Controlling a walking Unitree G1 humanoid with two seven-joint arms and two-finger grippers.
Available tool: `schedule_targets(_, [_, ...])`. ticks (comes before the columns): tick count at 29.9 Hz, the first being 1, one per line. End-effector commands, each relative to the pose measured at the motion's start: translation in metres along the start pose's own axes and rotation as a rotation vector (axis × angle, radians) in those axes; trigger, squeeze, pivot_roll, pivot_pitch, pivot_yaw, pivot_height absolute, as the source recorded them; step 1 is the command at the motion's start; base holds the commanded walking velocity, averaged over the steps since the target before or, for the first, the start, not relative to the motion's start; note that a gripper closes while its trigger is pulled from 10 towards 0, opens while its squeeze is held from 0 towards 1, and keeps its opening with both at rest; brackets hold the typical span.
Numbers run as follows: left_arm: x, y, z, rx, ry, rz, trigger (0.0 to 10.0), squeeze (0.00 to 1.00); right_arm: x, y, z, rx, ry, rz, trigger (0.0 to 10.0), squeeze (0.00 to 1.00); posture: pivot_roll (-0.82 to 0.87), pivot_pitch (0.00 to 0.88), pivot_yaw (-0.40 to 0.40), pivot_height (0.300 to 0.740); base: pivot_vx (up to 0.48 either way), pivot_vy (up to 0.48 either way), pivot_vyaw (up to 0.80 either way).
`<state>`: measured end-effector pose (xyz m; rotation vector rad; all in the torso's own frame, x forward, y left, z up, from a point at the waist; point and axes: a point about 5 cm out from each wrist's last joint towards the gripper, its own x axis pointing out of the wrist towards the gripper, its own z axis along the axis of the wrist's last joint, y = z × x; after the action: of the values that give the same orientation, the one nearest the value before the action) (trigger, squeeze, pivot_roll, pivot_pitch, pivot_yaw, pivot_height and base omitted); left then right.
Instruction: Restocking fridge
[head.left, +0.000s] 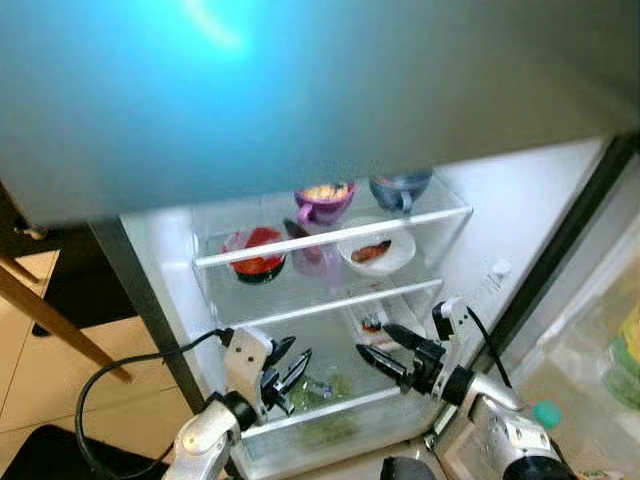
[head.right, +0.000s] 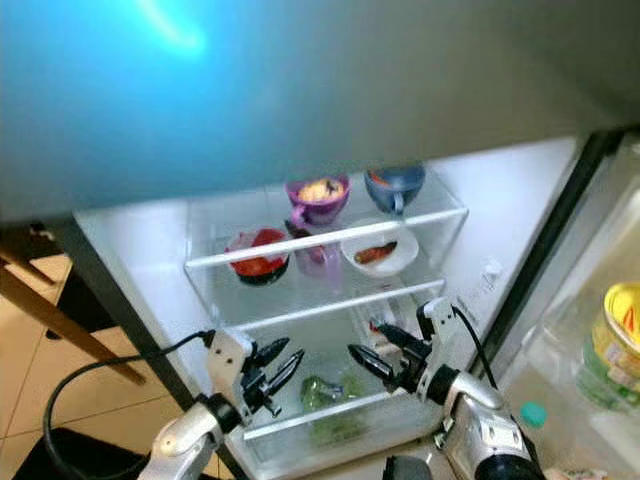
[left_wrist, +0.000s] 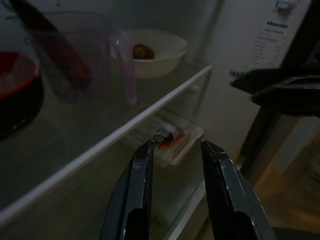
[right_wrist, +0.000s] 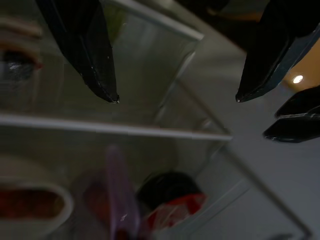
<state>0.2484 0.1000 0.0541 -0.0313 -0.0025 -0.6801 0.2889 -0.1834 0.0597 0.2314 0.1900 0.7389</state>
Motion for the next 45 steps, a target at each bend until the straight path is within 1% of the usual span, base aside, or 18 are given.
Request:
schedule_targets(1, [0.003,0.002,0.003,-0.005,-0.004,0.003,10.0,0.00,-0.002,-0.001,-0.006,0.003,0.022,-0.020,10.0,0.00,-0.03,0.044,0.012,0.629,0.000,0.000,0.00])
schedule_targets(12, [0.003,0.002,0.003,-0.005,0.006,-0.005,10.0,0.00,-0.002,-0.001,-0.006,0.022,0.010,-0.021,10.0,0.00,-0.03,0.044,0.012,0.629,0.000,0.000,0.00])
schedule_targets(15, [0.003,0.001,0.003,-0.004,0.008,-0.007,10.0,0.00,-0.002,0.000,-0.003,0.037,-0.017,0.007,10.0,0.00,-0.03,0.043,0.012,0.629,0.000,0.000,0.00])
schedule_targets(18, [0.004,0.001,0.003,-0.003,0.009,-0.011,10.0,0.00,-0.003,0.000,0.000,0.043,-0.043,0.025,10.0,0.00,-0.03,0.043,0.012,0.644,0.000,0.000,0.00])
schedule_targets(27, [0.004,0.000,0.002,-0.002,0.014,-0.015,10.0,0.00,-0.003,-0.001,0.000,0.039,-0.038,0.025,10.0,0.00,-0.03,0.042,0.010,0.678,0.000,0.000,0.00])
schedule_targets(32, [0.005,-0.001,0.002,-0.003,0.016,-0.022,10.0,0.00,-0.003,-0.001,0.000,0.040,-0.040,0.030,10.0,0.00,-0.03,0.041,0.011,0.708,0.000,0.000,0.00])
schedule_targets(35, [0.005,-0.002,0.002,-0.004,0.016,-0.027,10.0,0.00,-0.003,-0.001,0.000,0.041,-0.040,0.029,10.0,0.00,-0.03,0.042,0.012,0.713,0.000,0.000,0.00])
schedule_targets(37, [0.004,-0.004,0.001,-0.012,0.020,-0.049,10.0,0.00,-0.004,-0.001,-0.002,0.039,-0.032,0.019,10.0,0.00,-0.03,0.043,0.012,0.713,0.000,0.000,0.00])
schedule_targets(38, [0.003,-0.011,-0.001,-0.036,0.036,-0.108,10.0,0.00,-0.004,-0.001,-0.003,0.037,-0.020,0.011,10.0,0.00,-0.03,0.042,0.012,0.713,0.000,0.000,0.00])
schedule_targets(39, [0.003,-0.011,-0.001,-0.036,0.036,-0.108,10.0,0.00,-0.004,-0.001,-0.003,0.037,-0.020,0.011,10.0,0.00,-0.03,0.042,0.012,0.713,0.000,0.000,0.00])
schedule_targets(42, [-0.005,-0.030,-0.011,-0.060,0.095,-0.251,10.0,0.00,-0.004,-0.001,-0.004,0.038,-0.015,0.015,10.0,0.00,-0.03,0.040,0.014,0.713,0.000,0.000,0.00])
schedule_targets(43, [-0.005,-0.030,-0.011,-0.060,0.095,-0.251,10.0,0.00,-0.004,-0.001,-0.004,0.038,-0.015,0.015,10.0,0.00,-0.03,0.040,0.014,0.713,0.000,0.000,0.00])
schedule_targets(45, [-0.008,-0.035,-0.016,-0.058,0.120,-0.282,10.0,0.00,-0.004,0.000,-0.005,0.039,-0.018,0.019,10.0,0.00,-0.03,0.040,0.014,0.713,0.000,0.000,0.00])
